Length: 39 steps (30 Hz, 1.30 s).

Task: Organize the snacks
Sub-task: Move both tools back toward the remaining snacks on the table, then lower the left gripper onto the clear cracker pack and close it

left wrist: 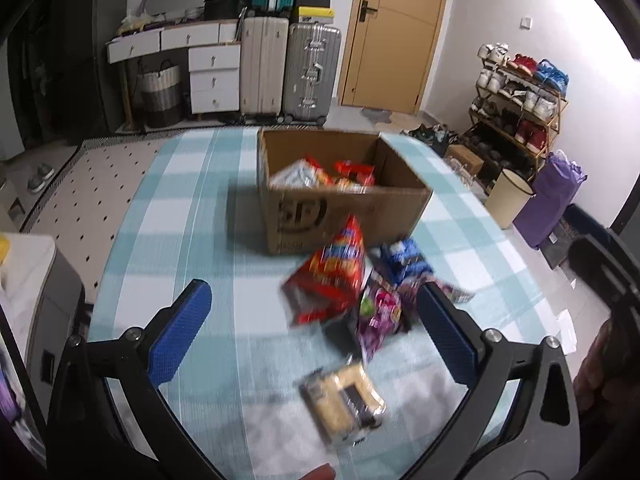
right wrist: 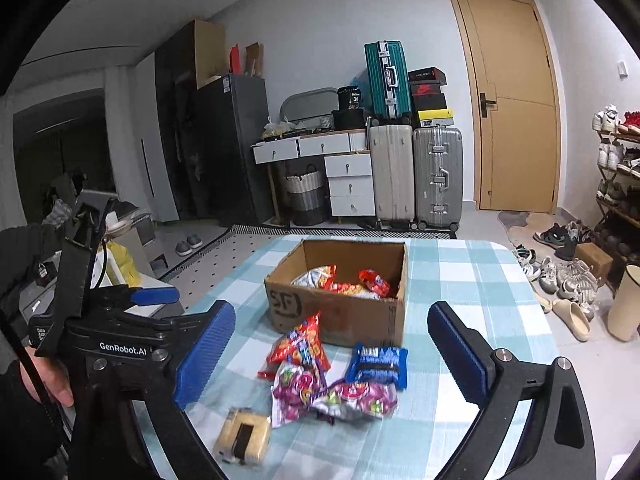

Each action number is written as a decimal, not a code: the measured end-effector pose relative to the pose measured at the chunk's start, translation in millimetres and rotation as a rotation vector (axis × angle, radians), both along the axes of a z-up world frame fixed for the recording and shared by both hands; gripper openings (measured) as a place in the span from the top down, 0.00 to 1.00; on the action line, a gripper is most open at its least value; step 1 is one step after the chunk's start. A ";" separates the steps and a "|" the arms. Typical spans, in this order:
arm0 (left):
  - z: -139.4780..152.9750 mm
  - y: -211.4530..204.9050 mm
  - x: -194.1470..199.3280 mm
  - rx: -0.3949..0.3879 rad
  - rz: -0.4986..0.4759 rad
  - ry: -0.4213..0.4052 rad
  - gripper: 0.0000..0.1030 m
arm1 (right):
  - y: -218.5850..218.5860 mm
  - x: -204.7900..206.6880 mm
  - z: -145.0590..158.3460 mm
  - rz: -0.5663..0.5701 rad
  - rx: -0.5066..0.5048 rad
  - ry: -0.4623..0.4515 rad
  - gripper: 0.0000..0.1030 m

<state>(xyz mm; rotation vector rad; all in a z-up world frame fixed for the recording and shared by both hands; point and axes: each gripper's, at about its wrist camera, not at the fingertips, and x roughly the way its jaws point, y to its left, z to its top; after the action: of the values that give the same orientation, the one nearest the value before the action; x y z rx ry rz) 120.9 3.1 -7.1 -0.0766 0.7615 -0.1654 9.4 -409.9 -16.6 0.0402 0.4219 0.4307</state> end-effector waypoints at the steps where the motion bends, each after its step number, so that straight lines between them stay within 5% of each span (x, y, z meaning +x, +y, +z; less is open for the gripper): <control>1: -6.9 0.9 -4.2 0.001 0.011 0.012 0.01 | 0.3 -2.5 -1.9 0.000 0.000 0.004 0.04; 13: -83.9 -14.7 -28.3 -0.021 0.076 0.161 0.01 | -6.7 -37.6 -21.2 -0.024 0.021 0.031 0.04; 34: -139.7 -42.9 -14.2 0.059 0.137 0.257 0.01 | -29.4 -55.4 -41.4 -0.049 0.060 0.067 0.04; 39: -140.8 -42.5 -13.7 0.132 0.125 0.237 0.15 | -30.7 -53.7 -46.8 -0.050 0.066 0.080 0.04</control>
<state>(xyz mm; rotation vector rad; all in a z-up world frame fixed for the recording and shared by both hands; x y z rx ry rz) 107.2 -39.4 -147.9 -0.0182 0.9993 0.0144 -44.3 -440.5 -63.4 0.1322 0.4841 0.3950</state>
